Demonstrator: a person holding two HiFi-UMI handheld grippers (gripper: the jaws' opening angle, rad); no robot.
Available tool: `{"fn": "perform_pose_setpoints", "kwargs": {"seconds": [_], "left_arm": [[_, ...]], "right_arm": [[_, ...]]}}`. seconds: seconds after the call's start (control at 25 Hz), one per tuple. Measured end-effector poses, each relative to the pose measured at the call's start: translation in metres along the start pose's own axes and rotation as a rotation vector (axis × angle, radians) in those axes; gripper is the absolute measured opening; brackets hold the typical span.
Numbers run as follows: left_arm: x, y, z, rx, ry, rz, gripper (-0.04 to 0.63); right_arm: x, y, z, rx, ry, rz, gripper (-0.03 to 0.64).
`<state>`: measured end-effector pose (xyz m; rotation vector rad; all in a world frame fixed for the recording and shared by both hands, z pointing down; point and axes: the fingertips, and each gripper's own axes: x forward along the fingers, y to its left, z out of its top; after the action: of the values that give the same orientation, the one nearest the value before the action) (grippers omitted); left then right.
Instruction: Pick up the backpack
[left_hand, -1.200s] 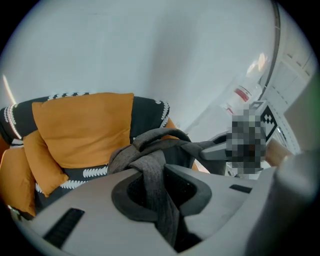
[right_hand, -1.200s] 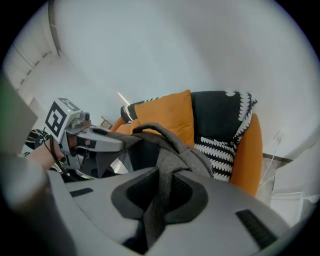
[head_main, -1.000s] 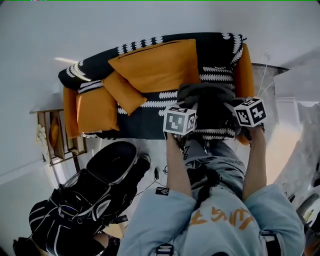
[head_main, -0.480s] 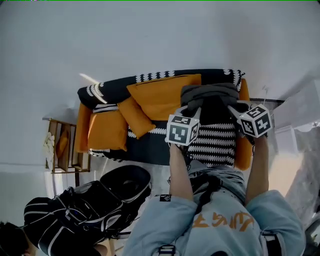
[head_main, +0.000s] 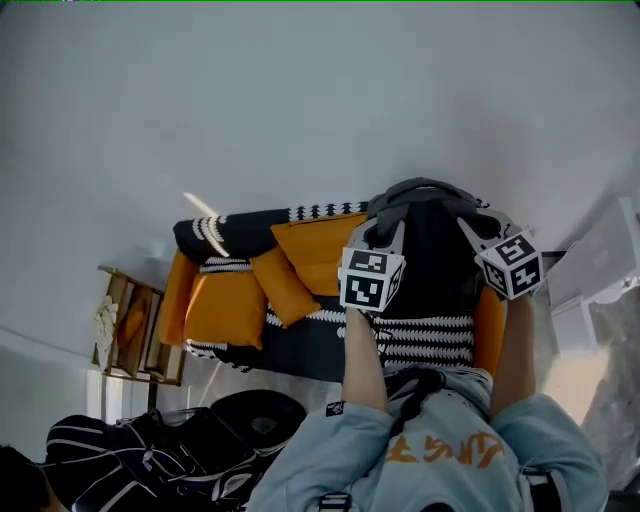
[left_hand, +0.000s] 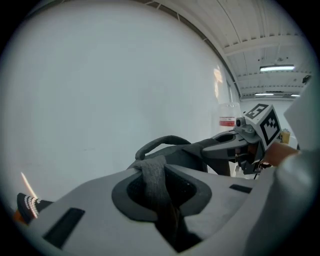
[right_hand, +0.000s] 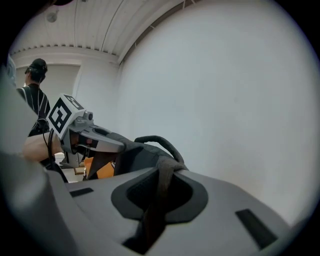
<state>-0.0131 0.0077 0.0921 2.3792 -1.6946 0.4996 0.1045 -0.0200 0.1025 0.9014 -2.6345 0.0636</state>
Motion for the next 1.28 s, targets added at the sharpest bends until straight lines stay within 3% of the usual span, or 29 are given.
{"fn": "perform_pose_setpoints", "kwargs": {"seconds": [0.28, 0.52, 0.92, 1.28], "left_arm": [[-0.020, 0.014, 0.054, 0.038, -0.197, 0.033, 0.064], [-0.028, 0.015, 0.085, 0.079, -0.324, 0.065, 0.064], [-0.025, 0.008, 0.093, 0.136, -0.324, 0.042, 0.064], [-0.025, 0.009, 0.087, 0.095, -0.334, 0.024, 0.064]], "right_arm": [[-0.012, -0.003, 0.060, -0.033, -0.194, -0.069, 0.054], [-0.024, -0.008, 0.087, -0.051, -0.310, -0.128, 0.054], [-0.028, -0.016, 0.092, -0.044, -0.338, -0.170, 0.054], [-0.028, -0.013, 0.090, -0.045, -0.337, -0.173, 0.054]]}}
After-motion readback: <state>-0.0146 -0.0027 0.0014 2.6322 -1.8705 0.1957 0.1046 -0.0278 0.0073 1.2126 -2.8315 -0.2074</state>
